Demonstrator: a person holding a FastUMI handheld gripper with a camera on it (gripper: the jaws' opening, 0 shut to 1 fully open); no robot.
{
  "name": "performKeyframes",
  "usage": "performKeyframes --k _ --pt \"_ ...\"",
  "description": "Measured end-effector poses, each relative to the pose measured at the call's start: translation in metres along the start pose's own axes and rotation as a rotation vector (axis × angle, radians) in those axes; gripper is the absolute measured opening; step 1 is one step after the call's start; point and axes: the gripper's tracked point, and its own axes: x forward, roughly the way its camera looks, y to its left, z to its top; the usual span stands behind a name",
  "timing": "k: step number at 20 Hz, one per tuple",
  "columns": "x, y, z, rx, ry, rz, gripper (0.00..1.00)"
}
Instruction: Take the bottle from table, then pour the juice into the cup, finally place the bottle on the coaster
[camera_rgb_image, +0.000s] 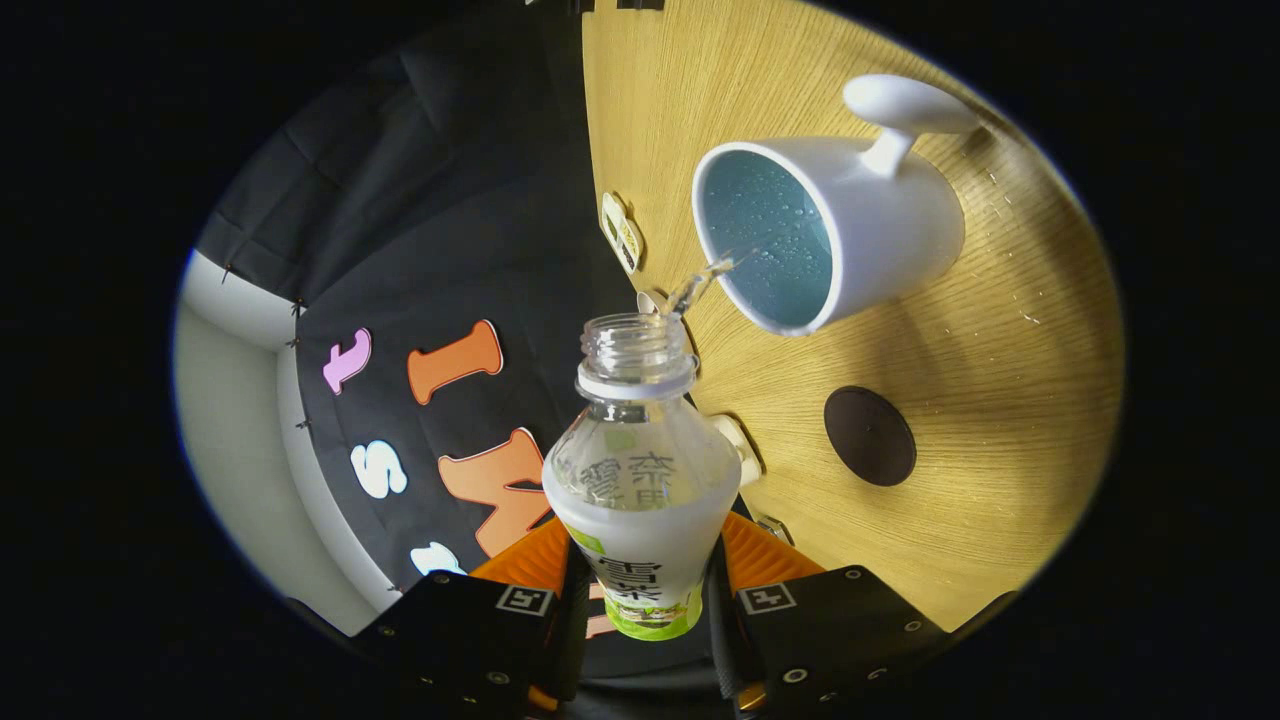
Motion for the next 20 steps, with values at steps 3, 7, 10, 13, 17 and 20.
performKeyframes --k 3,7,10,13,17,20 --pt "0.0004 -0.0004 -0.0001 0.005 0.003 -0.004 0.52" --pt "0.0006 -0.0005 -0.0004 0.015 0.008 0.001 0.52" --pt "0.0006 0.0008 -0.0022 0.018 0.009 -0.002 0.53" --pt "0.0013 -0.0001 -0.0023 0.031 0.012 0.0 0.53" --pt "0.0024 0.0014 -0.0034 0.037 0.013 0.0 0.53" --pt "0.0036 0.0009 -0.0029 0.047 0.009 -0.001 0.52"
